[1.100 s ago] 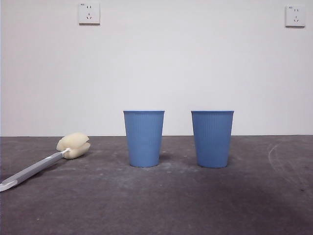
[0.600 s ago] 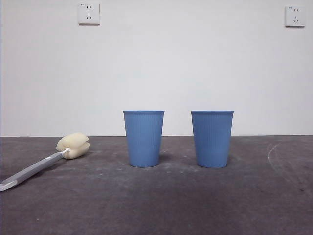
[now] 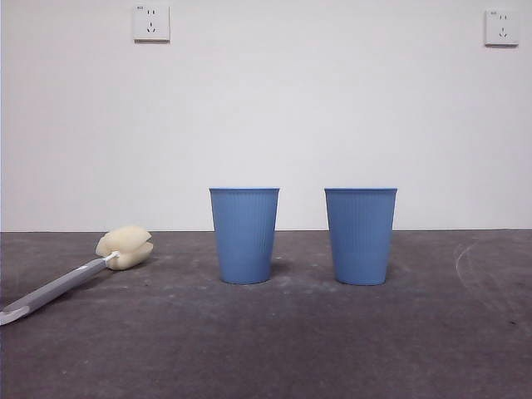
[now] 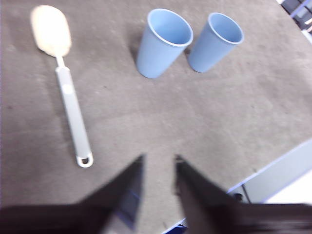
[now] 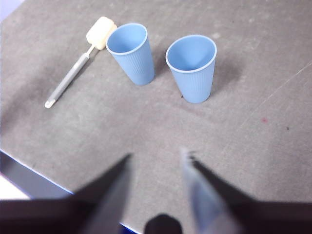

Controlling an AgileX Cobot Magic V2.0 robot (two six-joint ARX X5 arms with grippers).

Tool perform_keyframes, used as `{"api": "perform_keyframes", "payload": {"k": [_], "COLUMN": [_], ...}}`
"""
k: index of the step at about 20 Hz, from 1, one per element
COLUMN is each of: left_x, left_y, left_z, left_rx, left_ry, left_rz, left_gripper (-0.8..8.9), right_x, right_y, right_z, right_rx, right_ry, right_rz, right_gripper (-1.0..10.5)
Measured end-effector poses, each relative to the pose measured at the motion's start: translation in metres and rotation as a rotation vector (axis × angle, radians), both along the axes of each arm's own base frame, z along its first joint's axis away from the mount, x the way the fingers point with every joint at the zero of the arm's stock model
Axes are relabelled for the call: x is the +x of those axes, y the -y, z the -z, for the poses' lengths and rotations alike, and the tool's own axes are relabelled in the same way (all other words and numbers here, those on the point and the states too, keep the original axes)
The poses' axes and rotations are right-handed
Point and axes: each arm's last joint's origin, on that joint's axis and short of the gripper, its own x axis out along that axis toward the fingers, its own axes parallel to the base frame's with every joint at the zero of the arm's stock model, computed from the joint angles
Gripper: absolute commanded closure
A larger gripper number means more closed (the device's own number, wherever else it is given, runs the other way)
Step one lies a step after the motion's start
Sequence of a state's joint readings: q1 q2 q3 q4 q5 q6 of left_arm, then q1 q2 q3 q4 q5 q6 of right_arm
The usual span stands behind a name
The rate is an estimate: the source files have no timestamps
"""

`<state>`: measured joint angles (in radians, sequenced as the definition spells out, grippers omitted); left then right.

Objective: Pick up the cup brush,pick up the cup,insert the brush into the cup,clean the cup,put the cup brush back,put the cup back to the fixed position on the table

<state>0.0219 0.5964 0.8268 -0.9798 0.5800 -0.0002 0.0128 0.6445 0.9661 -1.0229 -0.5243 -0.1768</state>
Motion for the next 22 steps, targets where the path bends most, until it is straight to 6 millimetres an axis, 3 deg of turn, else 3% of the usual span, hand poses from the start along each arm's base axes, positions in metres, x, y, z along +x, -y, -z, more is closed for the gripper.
{"api": "perform_keyframes", "payload": {"k": [6,11,17,22], "left_x": [0.015,0.050,0.109,0.141], "left_y": [0.000,0.001,0.033,0.056], "left_z": [0.006,0.018,0.057,0.093], "left_rx": [-0.001,0.104,0.304,0.447], "left_ry": [-0.071,-0.142,-0.241,-0.280], "left_rz": [0.006,-0.054,-0.016,-0.036], "left_gripper": [1.85,1.86,1.89,1.89], "right_x": [0.003,0.006,0.012,0.012], "right_y": [0.000,0.000,0.000,0.000], "right_z": [0.000,0.001,0.003,0.003], "right_rx": [0.007,0.015,0.014,0.015], "right_ry": [-0.017,-0.033,-0.057,-0.059], "right_rz": [0.006,0.003,0.003,0.003], "right_gripper": [3.8,3.8,3.8,3.8]}}
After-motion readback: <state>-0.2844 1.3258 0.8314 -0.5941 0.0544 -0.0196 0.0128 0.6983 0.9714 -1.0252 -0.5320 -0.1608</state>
